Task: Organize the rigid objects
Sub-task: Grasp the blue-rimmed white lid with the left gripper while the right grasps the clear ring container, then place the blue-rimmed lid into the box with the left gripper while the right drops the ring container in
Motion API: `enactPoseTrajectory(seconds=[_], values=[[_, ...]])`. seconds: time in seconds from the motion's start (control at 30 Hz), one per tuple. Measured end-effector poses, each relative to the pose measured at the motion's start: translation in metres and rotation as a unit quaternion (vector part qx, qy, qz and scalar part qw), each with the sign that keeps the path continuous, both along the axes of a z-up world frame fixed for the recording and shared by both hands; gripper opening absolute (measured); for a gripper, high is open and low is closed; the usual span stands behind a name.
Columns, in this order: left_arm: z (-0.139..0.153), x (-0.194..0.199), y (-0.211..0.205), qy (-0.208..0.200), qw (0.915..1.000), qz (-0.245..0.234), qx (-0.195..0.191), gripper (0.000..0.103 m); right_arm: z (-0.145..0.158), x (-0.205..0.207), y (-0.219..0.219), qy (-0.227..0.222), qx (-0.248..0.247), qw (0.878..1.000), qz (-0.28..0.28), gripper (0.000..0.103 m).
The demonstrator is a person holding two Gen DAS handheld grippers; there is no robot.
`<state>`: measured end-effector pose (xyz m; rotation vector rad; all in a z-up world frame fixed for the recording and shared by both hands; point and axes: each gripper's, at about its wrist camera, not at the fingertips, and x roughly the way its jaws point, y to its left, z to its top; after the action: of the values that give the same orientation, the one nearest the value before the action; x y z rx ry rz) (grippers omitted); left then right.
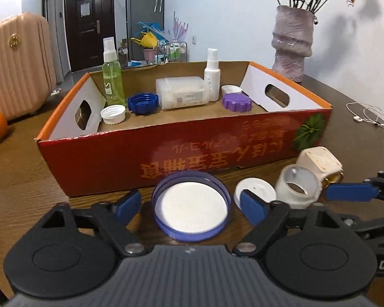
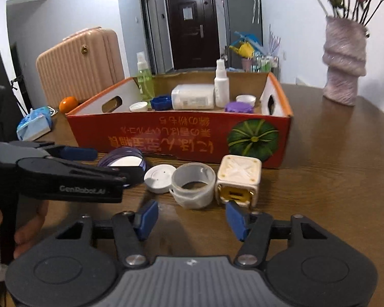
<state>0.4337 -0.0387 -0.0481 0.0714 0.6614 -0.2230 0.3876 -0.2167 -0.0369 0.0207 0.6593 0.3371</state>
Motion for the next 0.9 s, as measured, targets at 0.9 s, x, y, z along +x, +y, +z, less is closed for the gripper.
enactPoseTrajectory(seconds=[0.9], values=[[0.046, -0.186, 0.038, -0.047, 0.9980, 0.027, -0.033, 0.067, 0.020, -0.106, -0.001, -0.040, 0.023, 0.999, -0.002, 0.039]])
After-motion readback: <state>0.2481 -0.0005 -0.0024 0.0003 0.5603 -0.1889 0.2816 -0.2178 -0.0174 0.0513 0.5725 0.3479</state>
